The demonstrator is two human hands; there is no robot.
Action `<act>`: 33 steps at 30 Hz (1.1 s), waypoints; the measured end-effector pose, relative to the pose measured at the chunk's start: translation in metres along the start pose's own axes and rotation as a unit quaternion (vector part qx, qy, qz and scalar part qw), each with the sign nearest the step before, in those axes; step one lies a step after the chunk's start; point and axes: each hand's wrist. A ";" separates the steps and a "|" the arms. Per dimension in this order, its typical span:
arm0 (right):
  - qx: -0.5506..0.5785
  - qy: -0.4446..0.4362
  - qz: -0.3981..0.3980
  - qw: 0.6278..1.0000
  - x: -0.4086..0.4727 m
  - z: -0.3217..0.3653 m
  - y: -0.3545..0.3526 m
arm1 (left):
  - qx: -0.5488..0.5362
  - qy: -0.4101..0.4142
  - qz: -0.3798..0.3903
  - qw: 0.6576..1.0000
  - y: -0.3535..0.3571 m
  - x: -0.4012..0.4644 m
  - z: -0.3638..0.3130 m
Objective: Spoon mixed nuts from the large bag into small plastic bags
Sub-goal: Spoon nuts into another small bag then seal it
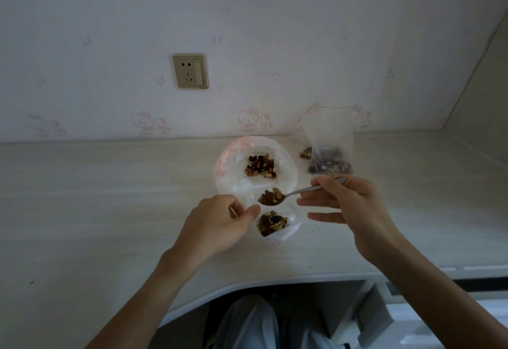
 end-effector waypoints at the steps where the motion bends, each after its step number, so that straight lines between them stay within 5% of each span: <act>1: -0.013 -0.003 0.005 1.000 -0.003 -0.003 0.001 | -0.001 0.005 0.000 1.000 0.001 -0.001 -0.001; 5: -0.173 -0.122 0.041 0.976 -0.012 -0.011 0.006 | -0.065 0.030 -0.008 0.997 0.002 0.000 -0.005; 8: -0.392 -0.255 0.095 0.879 -0.018 -0.012 0.005 | -0.122 0.032 -0.001 0.992 -0.001 0.003 -0.008; 11: -0.484 -0.329 0.140 0.799 -0.022 -0.013 0.002 | -0.147 0.020 0.021 0.989 -0.005 0.006 -0.007; 13: -0.499 -0.354 0.140 0.778 -0.023 -0.015 0.001 | -0.153 0.015 0.029 0.988 -0.006 0.006 -0.005; 19: -0.378 -0.315 0.051 0.869 -0.018 -0.014 0.000 | -0.147 0.009 0.008 0.989 -0.008 0.008 0.005; 25: -0.126 -0.166 -0.009 0.978 0.002 -0.010 0.004 | -0.153 -0.002 -0.040 0.987 -0.015 0.015 0.019; 30: -0.003 -0.081 -0.045 0.996 0.032 -0.004 0.006 | -0.156 -0.070 -0.104 0.980 -0.020 0.039 0.034; 33: 0.003 -0.075 -0.079 0.994 0.053 -0.005 0.010 | -0.165 -0.097 -0.076 0.979 -0.020 0.056 0.035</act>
Point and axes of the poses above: each hand's wrist, its own x-axis towards the middle knuckle, its own y-axis out of the palm, z = x × y, and after that the axes turned 8 degrees about z, right-handed
